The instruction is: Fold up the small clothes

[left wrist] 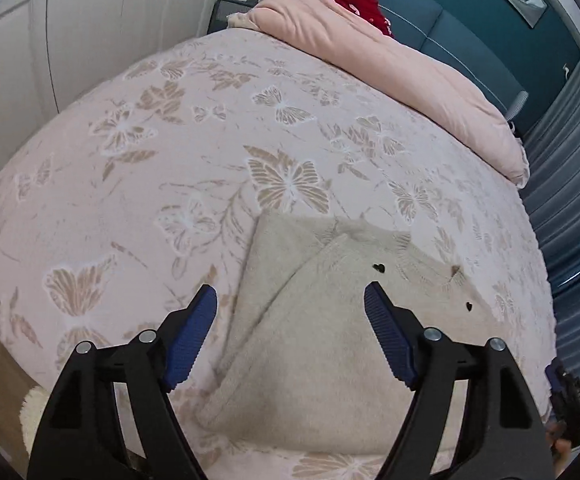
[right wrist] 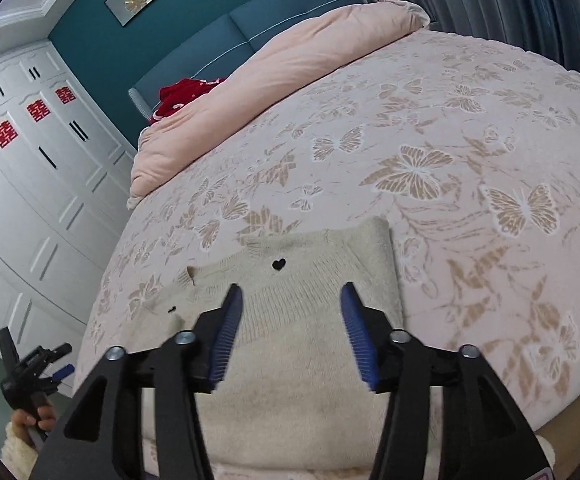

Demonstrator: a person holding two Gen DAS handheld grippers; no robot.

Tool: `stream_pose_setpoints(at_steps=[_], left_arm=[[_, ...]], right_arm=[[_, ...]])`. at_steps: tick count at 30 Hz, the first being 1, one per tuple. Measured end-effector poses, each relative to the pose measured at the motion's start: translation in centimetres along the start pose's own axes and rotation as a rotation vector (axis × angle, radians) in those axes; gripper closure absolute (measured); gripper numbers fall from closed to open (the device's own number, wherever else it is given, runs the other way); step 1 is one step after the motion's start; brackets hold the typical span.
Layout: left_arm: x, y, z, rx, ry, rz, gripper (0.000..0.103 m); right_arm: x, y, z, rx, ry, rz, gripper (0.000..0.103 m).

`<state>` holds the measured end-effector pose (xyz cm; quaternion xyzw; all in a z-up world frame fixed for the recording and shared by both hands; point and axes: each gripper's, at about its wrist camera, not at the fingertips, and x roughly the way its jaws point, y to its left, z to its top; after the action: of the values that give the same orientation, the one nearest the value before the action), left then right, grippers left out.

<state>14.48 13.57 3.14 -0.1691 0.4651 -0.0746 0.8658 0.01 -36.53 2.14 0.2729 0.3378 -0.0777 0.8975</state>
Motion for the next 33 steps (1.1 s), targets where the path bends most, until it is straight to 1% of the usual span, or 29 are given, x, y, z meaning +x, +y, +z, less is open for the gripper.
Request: stream_pose_setpoints(at_steps=[1,2,3,5,6,8,10,11,13,14,15,16,17,18,20,23,25,26,27,28,29,30,31,32,33], left_arm=[[-0.1,0.2,-0.4,0.006,-0.001,-0.012,0.024],[0.1,0.2,-0.7,0.027,0.004,-0.012,0.015],[0.4,0.0,-0.9,0.053,0.01,-0.003,0.013],[2.0,-0.9,-1.1,0.11,0.024,0.017,0.013],[3.1,-1.5,-1.1,0.133,0.041,0.011,0.013],[5.7,-2.7,-1.0,0.167,0.111,-0.024,0.012],[8.6,-3.8,-1.0,0.184,0.179,-0.041,0.012],[9.9,-4.2,-1.0,0.198,0.196,-0.025,0.012],[11.9,-4.8,-1.0,0.215,0.199,0.014,0.013],[12.8,-4.7,-1.0,0.209,0.217,0.028,0.024],[13.7,-4.6,-1.0,0.199,0.253,0.038,0.057],[14.2,-4.3,-1.0,0.188,0.282,0.055,0.074],[14.0,-4.1,-0.9,0.176,0.284,0.043,0.093],[13.3,-3.9,-0.7,0.166,0.27,0.021,0.094],[10.7,-3.6,0.0,0.168,0.216,-0.009,0.094],[5.5,-3.4,2.2,0.149,0.122,-0.068,0.095],[3.3,-3.5,4.0,0.133,0.066,-0.076,0.095],[3.0,-3.4,5.0,0.122,0.048,-0.068,0.095],[3.3,-3.4,5.7,0.118,0.042,-0.059,0.094],[4.3,-3.3,6.2,0.12,0.042,-0.045,0.094],[5.9,-3.3,6.5,0.122,0.061,-0.031,0.094],[7.8,-3.2,6.3,0.121,0.092,-0.002,0.094],[10.2,-3.0,5.8,0.113,0.144,0.025,0.094],[12.5,-2.8,5.0,0.107,0.194,0.057,0.094],[14.4,-2.6,4.1,0.111,0.228,0.104,0.094]], right_arm=[[0.1,-0.1,-0.6,-0.021,0.003,-0.022,0.038],[0.5,-0.1,-1.2,-0.048,0.016,-0.043,0.038],[1.2,-0.1,-1.4,-0.076,0.036,-0.069,0.038],[2.7,-0.4,-1.2,-0.102,0.071,-0.124,0.038],[3.7,-0.7,-0.8,-0.093,0.087,-0.131,0.036],[5.4,-1.1,0.1,-0.078,0.117,-0.138,0.034],[7.3,-1.1,0.7,-0.101,0.136,-0.166,0.033],[8.3,-1.1,1.0,-0.111,0.155,-0.178,0.033],[10.2,-1.4,1.2,-0.115,0.191,-0.205,0.033],[11.0,-1.4,1.2,-0.118,0.205,-0.214,0.037],[11.6,-1.5,1.0,-0.124,0.224,-0.217,0.067],[12.0,-1.4,0.8,-0.132,0.252,-0.211,0.094],[12.1,-1.1,0.5,-0.138,0.285,-0.205,0.095],[11.3,-0.7,0.5,-0.143,0.261,-0.18,0.096],[8.5,0.9,1.1,-0.166,0.181,-0.111,0.096],[2.8,2.5,4.4,-0.125,0.013,0.014,0.097],[0.7,2.9,6.9,-0.109,-0.086,0.034,0.097],[0.7,2.7,7.8,-0.107,-0.116,0.023,0.097],[1.7,2.2,8.4,-0.11,-0.115,-0.01,0.097],[3.5,1.4,8.7,-0.111,-0.09,-0.055,0.097],[6.0,0.2,8.5,-0.096,-0.033,-0.094,0.097],[9.1,-1.4,7.8,-0.066,0.047,-0.14,0.097],[12.1,-2.9,6.8,-0.035,0.132,-0.18,0.097],[14.2,-4.1,5.8,-0.023,0.203,-0.218,0.097],[15.0,-4.4,5.3,-0.022,0.223,-0.241,0.097]])
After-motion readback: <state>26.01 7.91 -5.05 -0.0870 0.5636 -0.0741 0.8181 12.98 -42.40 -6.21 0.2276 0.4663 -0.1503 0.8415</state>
